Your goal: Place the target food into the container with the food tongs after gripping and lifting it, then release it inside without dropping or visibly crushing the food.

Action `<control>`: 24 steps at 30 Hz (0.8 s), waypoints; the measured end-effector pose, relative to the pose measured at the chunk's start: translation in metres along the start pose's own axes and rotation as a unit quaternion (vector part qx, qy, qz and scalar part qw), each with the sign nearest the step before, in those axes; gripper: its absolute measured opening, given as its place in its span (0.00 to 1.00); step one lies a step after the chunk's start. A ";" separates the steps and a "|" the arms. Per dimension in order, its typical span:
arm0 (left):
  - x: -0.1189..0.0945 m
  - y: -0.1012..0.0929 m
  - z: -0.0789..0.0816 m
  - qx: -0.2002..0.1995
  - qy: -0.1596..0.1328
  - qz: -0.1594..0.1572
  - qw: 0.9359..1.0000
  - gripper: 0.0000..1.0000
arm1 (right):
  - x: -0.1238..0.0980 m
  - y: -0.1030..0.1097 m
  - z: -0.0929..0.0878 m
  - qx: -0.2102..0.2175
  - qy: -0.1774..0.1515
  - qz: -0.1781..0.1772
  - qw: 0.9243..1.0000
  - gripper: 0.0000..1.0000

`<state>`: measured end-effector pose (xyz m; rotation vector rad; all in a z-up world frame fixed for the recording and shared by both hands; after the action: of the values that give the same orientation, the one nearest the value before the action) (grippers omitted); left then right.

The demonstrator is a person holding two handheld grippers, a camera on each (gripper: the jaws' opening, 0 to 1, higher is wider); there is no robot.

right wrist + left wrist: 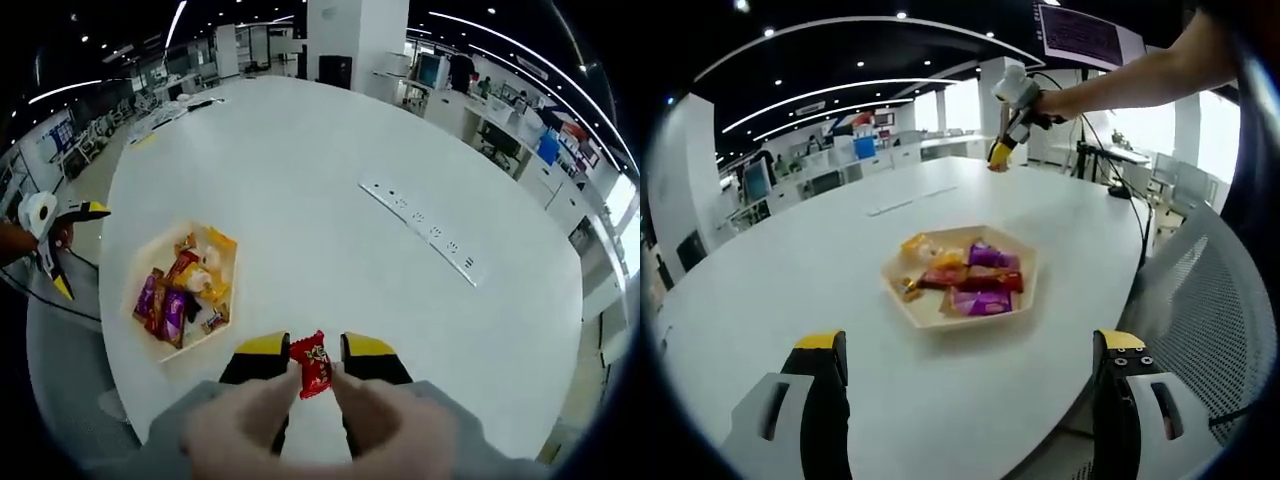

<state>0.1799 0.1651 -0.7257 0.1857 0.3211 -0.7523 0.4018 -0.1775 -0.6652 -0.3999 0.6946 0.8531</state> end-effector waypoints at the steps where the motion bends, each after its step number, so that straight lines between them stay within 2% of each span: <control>1: 0.000 0.000 0.000 0.000 -0.001 0.000 1.000 0.99 | -0.001 0.003 0.001 -0.001 -0.002 0.001 1.000 0.19; 24: -0.002 0.001 0.003 -0.001 -0.012 0.004 1.000 0.99 | 0.005 0.046 0.032 -0.021 -0.008 0.030 0.999 0.19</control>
<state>0.1805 0.1662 -0.7222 0.1759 0.2973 -0.7468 0.3801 -0.1277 -0.6482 -0.4110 0.6778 0.9279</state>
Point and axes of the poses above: the point that each gripper's makers call its tool centre point, and the gripper's own axes: x roughly forward along the fingers, y roughly to its left, z roughly out of its top, the point moved 7 cm from there along -x, roughly backward along the fingers, and after that the axes turned 8 degrees about -y, right-handed, at the moved point
